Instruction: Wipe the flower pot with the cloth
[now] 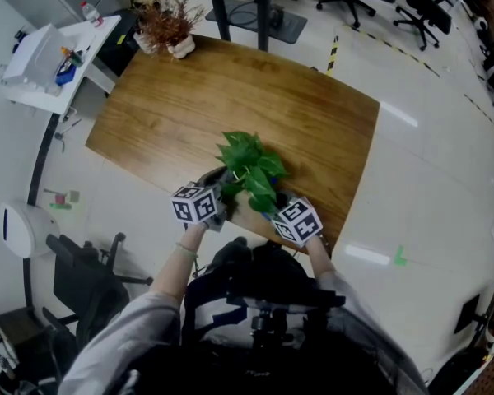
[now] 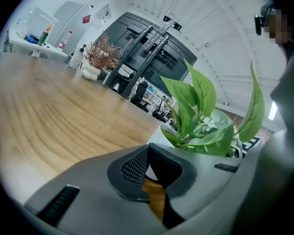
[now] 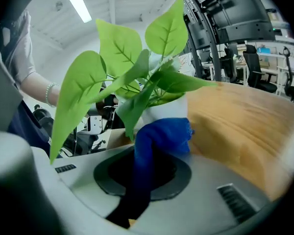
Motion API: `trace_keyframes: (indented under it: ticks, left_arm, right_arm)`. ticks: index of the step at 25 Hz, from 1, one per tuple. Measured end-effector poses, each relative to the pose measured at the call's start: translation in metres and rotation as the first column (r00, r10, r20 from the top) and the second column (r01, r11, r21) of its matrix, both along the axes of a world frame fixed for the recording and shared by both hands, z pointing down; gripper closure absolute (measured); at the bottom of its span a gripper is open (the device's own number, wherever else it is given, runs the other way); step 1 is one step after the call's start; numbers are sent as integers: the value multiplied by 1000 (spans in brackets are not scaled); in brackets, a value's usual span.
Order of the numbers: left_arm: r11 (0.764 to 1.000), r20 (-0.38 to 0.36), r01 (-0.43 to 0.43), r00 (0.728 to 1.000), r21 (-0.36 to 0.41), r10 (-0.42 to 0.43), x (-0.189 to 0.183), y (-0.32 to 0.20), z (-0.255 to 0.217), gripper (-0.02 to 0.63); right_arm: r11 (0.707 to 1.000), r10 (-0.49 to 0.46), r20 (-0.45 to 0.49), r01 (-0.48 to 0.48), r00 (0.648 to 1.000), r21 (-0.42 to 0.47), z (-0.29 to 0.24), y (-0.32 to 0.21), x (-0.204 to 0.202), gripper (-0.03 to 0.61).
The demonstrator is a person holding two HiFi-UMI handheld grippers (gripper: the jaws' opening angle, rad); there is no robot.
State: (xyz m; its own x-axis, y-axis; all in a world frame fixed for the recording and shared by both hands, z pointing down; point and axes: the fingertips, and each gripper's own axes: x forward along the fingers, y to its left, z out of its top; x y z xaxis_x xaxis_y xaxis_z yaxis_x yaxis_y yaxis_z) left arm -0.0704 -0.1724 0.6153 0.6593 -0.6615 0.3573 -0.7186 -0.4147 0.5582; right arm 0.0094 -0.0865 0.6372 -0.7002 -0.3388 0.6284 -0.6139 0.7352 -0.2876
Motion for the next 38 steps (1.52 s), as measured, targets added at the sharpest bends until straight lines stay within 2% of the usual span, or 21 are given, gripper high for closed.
trace_keyframes:
  ticks: [4, 7, 12, 16, 24, 34, 38]
  left_arm:
    - [1000, -2, 9, 1000, -4, -9, -2, 3, 1, 606]
    - [1000, -13, 16, 1000, -7, -16, -2, 11, 0, 606]
    - [1000, -31, -3, 1000, -19, 3, 4, 34, 0, 606]
    - [999, -48, -25, 999, -30, 24, 13, 45, 2, 606]
    - [997, -41, -63, 997, -41, 62, 14, 44, 3, 606]
    - [997, 28, -81, 996, -18, 81, -6, 20, 2, 606]
    - [998, 19, -52, 998, -28, 53, -13, 7, 6, 606]
  right_arm:
    - [1000, 10, 4, -10, 1000, -14, 1, 1, 0, 525]
    - [999, 49, 4, -49, 999, 4, -6, -1, 16, 525]
    - [991, 115, -22, -113, 993, 66, -19, -22, 57, 525]
    - [985, 100, -22, -96, 995, 145, -37, -50, 70, 525]
    - [988, -61, -14, 63, 998, 145, -47, -60, 39, 525]
    - [996, -59, -35, 62, 998, 69, -30, -21, 9, 523]
    - [998, -65, -25, 65, 998, 22, -15, -8, -11, 523]
